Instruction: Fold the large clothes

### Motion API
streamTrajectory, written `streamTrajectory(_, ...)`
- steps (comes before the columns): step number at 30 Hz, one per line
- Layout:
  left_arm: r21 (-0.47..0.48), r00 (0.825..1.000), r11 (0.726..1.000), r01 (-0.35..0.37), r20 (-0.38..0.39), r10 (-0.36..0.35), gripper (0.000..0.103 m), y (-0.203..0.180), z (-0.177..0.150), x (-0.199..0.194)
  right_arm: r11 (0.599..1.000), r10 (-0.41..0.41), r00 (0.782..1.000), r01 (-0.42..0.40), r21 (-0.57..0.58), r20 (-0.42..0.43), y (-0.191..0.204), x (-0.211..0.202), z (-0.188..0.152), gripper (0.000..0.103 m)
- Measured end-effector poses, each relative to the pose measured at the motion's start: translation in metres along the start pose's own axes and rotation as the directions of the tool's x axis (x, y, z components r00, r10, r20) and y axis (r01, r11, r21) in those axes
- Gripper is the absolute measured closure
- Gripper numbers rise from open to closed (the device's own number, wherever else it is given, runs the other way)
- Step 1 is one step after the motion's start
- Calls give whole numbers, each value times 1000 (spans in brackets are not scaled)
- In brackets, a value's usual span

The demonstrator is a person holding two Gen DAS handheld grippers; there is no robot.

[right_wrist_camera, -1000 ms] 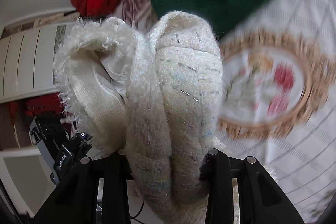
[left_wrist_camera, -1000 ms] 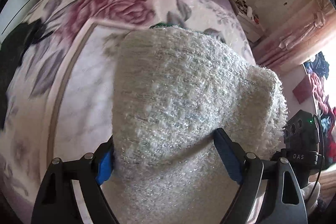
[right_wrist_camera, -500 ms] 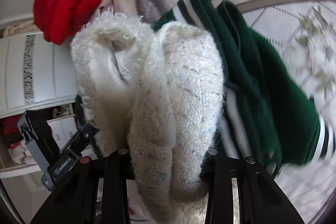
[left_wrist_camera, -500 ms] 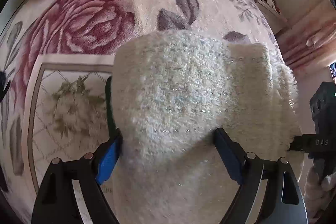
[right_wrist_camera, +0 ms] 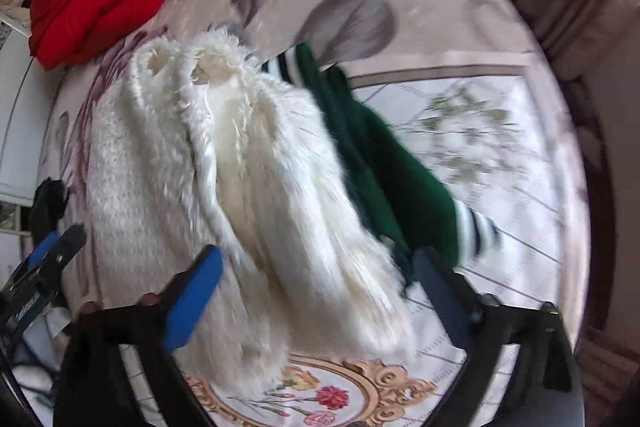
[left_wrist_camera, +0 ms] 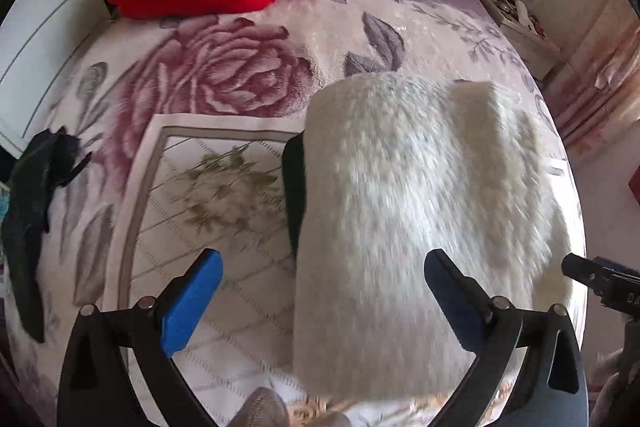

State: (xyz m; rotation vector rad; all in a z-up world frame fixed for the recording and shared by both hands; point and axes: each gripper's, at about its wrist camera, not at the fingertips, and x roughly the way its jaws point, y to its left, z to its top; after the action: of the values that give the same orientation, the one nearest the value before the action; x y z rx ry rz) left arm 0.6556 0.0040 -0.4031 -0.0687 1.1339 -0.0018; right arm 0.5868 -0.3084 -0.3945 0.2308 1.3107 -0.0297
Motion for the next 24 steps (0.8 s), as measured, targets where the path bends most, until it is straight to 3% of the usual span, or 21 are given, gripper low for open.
streamTrajectory(2,2,1000,1000,13,18,-13,0,-1,-13,-22,994,-97,994,99,-34,58,-4,-38,-33,2)
streamTrajectory(8,31,995,999,22,95,-25,0,-10,-56,-111,966,-213,963,233,-115,164,34,-122,-106,0)
streamTrajectory(16,60,984,998,30,173,-40,0,-16,-109,-246,963,-229,931,259,-72,286,50,-260,-197,0)
streamTrajectory(24,61,967,998,16,253,-31,0,-19,-169,-391,961,-236,878,275,-34,417,61,-425,-300,0)
